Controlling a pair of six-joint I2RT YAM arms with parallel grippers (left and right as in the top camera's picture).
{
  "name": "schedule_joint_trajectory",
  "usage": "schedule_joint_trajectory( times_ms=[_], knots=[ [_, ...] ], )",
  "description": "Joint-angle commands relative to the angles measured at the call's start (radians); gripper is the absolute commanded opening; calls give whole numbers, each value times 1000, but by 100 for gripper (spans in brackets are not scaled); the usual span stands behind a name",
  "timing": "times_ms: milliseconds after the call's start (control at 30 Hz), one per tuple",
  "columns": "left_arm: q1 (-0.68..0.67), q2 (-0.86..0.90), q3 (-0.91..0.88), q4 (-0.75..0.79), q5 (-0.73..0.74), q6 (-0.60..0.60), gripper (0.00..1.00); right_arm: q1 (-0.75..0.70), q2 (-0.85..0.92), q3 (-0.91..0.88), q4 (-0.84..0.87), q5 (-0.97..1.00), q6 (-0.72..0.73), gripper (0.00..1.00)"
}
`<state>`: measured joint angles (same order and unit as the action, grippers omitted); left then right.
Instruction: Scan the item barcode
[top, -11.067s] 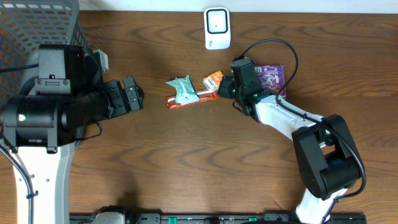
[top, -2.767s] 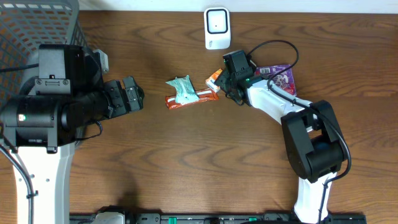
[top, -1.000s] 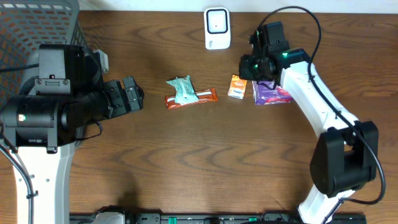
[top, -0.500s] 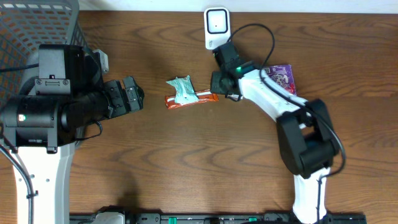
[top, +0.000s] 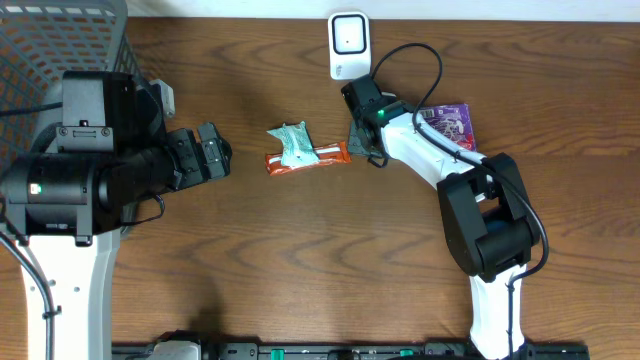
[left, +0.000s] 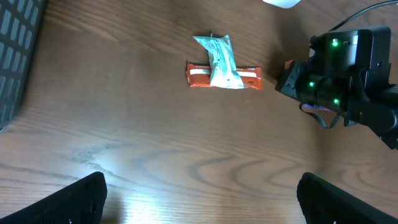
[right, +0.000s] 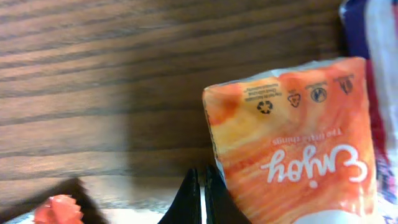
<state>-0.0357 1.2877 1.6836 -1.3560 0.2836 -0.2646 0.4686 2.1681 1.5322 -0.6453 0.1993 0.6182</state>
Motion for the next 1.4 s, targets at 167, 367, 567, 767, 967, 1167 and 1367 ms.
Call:
schedule_joint_trajectory(
  times_ms=[167,367,567,767,967,1167,1367],
  knots=[
    [-3,1,16,0,4,10,98,1,-93,8,-52,16,13,10],
    [-3,1,16,0,4,10,98,2,-129,8,-68,-290,13,61],
    [-3,1,16,0,4,10,98,34,-121,5,-78,-486,13,99],
    [-3,1,16,0,4,10,98,111,-121,3,-56,-486,13,99],
    [-3,1,16,0,4,10,98,160,-121,3,0,-486,13,99],
    [-3,1,16,0,4,10,98,166,-121,3,6,-486,13,99],
    [-3,1,16,0,4,10,98,166,-121,3,5,-486,13,99]
  ],
)
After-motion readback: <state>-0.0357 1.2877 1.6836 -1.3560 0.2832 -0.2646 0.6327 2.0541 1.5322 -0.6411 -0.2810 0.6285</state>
